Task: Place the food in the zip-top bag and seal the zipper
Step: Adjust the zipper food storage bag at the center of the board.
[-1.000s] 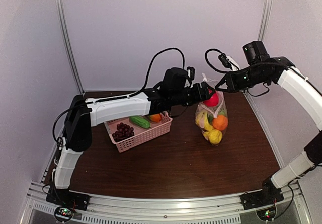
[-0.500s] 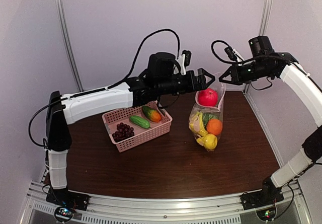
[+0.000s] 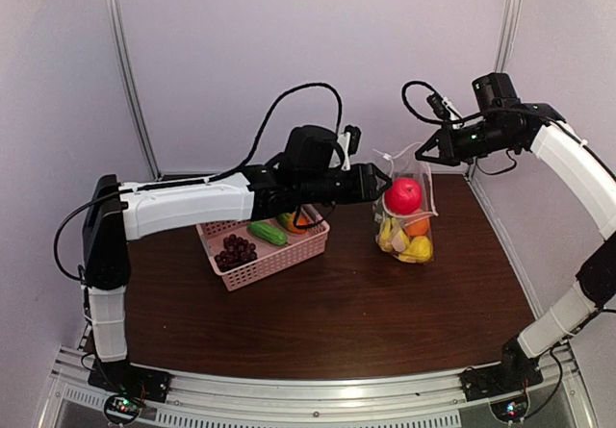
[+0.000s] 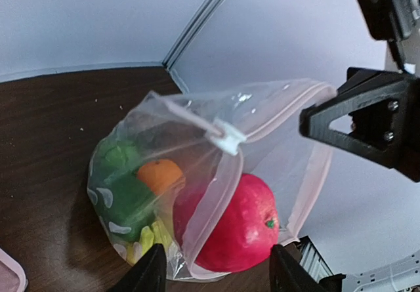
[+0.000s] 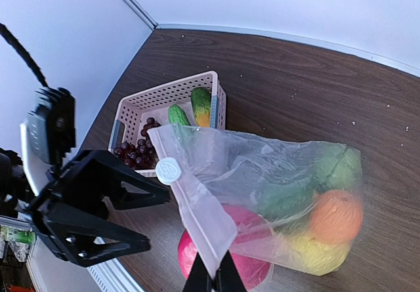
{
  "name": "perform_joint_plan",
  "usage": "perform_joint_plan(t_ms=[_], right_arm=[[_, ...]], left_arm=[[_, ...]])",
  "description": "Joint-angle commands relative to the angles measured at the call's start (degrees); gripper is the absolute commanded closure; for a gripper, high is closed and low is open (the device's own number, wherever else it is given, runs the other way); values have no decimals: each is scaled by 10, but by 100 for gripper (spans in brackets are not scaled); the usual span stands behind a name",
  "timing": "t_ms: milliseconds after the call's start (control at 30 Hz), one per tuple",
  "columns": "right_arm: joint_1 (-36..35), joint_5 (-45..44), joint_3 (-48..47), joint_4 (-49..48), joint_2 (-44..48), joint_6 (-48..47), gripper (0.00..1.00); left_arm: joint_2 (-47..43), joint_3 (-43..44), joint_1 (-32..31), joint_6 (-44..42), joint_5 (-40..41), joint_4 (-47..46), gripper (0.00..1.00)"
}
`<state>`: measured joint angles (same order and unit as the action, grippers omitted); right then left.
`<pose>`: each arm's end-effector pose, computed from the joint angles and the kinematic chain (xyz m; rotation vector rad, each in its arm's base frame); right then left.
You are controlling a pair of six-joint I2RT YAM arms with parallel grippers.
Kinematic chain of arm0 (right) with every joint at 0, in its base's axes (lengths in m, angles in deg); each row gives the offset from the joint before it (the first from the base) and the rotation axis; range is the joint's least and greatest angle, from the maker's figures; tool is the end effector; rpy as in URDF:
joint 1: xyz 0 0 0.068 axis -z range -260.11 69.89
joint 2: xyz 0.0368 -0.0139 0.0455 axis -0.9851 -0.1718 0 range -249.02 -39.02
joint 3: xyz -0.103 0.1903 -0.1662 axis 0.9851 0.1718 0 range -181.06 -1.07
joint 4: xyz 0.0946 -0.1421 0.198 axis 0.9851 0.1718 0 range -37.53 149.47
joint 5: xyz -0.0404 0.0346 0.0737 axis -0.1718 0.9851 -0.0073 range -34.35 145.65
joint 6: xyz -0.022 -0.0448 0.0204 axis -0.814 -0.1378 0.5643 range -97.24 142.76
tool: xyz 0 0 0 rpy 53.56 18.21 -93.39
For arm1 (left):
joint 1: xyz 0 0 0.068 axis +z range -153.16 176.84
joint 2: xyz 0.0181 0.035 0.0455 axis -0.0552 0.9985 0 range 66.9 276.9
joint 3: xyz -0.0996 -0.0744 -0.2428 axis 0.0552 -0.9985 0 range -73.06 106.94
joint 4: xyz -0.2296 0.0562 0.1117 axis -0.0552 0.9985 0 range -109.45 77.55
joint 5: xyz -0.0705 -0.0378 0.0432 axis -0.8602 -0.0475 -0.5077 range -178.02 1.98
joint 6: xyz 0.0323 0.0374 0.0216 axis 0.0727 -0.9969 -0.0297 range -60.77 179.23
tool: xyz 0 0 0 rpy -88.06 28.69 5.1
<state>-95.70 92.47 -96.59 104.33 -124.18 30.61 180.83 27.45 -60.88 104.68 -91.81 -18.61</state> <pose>0.2877 0.1025 0.4118 -0.4927 2.2423 0.9478 0.2574 -0.4116 0.3293 0.2692 2.0158 -1.2807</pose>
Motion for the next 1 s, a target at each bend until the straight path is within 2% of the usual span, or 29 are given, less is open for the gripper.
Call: perform_joint_plan(t_ms=[0,133,200,400,433,467,500,667,833,967], right_arm=[[1,18,13,-26,16,5,100],[1,20,20,-29,16,6,100],[1,21,20,-29,17,6,100],[1,21,22,-27,19,4,100],[1,20,23,-28,20,4,100],[1,19,24,-29,20,4,100],[1,19,25,-28,19,4,100],[2,-37,20,-24,23,-6,100],[2,-239,0,-9,26,-78,100],[1,-336,-13,-4,29,-151,100]], left_arm=[[23,-1,-4,8,-19,-5,46],[48,17,-4,5,-18,-3,51],[60,27,-4,3,-7,1,59],[104,68,6,-1,-16,-1,71],[110,74,7,-4,-19,-4,75],[115,82,7,-7,-19,-2,83],[119,89,8,-11,-14,2,99],[93,105,6,-20,-17,32,100],[-4,93,-6,-21,-52,80,100],[-65,26,14,3,-66,56,100]])
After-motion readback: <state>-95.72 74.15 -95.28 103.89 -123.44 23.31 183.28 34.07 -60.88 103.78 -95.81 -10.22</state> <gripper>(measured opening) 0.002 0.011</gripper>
